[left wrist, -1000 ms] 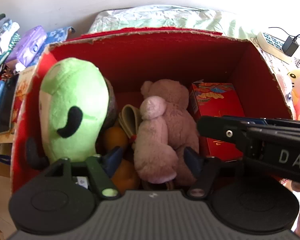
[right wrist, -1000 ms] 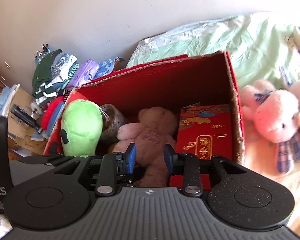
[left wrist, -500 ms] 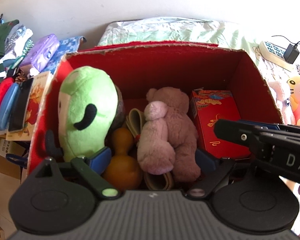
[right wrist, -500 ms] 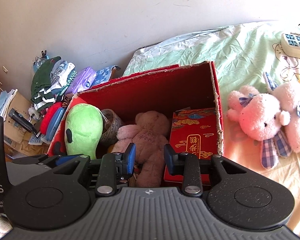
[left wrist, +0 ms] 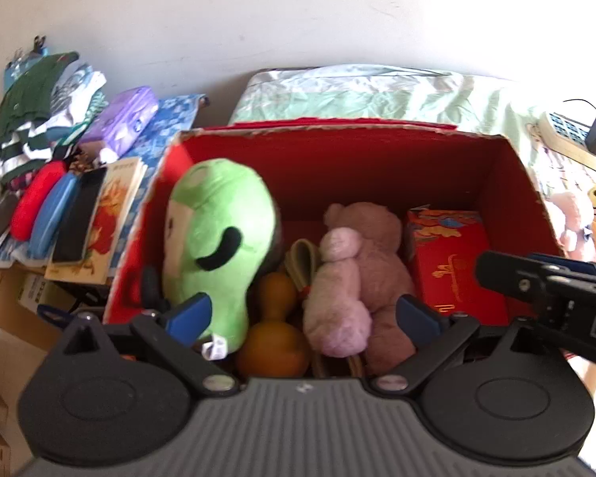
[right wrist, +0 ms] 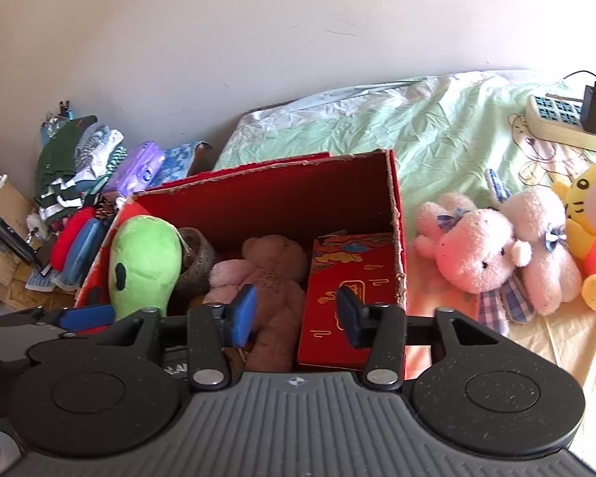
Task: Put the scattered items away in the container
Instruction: 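Raise both grippers out of the red box and back away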
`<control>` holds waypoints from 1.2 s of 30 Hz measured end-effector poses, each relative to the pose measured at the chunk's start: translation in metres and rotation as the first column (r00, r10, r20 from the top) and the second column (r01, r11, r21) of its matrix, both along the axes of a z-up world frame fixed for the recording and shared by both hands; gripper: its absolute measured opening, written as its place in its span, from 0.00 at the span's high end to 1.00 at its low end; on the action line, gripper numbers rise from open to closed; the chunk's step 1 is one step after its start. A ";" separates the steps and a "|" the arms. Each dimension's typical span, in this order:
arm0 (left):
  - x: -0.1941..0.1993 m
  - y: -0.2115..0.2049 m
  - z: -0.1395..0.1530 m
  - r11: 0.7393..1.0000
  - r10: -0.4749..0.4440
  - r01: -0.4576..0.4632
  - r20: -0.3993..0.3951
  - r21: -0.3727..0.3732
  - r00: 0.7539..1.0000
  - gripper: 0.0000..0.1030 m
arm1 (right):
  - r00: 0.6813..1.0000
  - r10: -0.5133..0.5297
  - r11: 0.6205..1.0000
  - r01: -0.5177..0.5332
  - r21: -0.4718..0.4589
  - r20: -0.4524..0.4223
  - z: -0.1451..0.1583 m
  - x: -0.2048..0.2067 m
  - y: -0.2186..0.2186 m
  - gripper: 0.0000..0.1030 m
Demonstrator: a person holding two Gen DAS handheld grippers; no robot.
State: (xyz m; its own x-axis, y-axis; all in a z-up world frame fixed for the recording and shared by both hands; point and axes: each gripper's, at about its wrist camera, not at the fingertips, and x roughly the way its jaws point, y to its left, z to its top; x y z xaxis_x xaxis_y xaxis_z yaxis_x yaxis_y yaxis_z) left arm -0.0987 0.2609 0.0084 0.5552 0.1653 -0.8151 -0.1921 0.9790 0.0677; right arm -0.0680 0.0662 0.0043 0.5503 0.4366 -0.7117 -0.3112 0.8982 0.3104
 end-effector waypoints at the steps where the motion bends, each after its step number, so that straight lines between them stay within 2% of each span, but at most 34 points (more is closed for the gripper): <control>1: 0.000 0.001 0.000 1.000 0.005 -0.005 0.000 0.000 1.000 0.03 | 1.000 -0.003 1.000 0.003 0.001 -0.004 0.000 0.000 0.000 0.47; 9: -0.011 0.011 0.003 1.000 0.021 -0.021 0.020 -0.007 1.000 0.02 | 0.999 -0.025 1.000 0.025 -0.010 -0.024 0.000 -0.001 0.005 0.38; 11: -0.014 0.015 0.006 1.000 0.030 -0.030 0.039 -0.010 0.999 0.02 | 0.999 -0.039 0.999 0.039 -0.025 -0.020 0.003 -0.001 0.007 0.30; 13: -0.016 0.019 0.008 0.999 0.037 -0.037 0.054 -0.005 0.998 0.01 | 0.999 -0.052 0.998 0.051 -0.037 -0.009 0.005 -0.002 0.008 0.28; 27: -0.021 0.031 0.018 0.997 0.071 -0.072 0.056 0.011 0.996 0.01 | 0.996 -0.082 0.996 0.081 -0.031 -0.028 0.006 -0.005 0.015 0.27; 36: -0.020 0.036 0.017 0.995 0.097 -0.098 0.042 0.007 0.994 0.01 | 0.997 -0.068 0.995 0.066 -0.077 -0.024 0.005 -0.003 0.024 0.24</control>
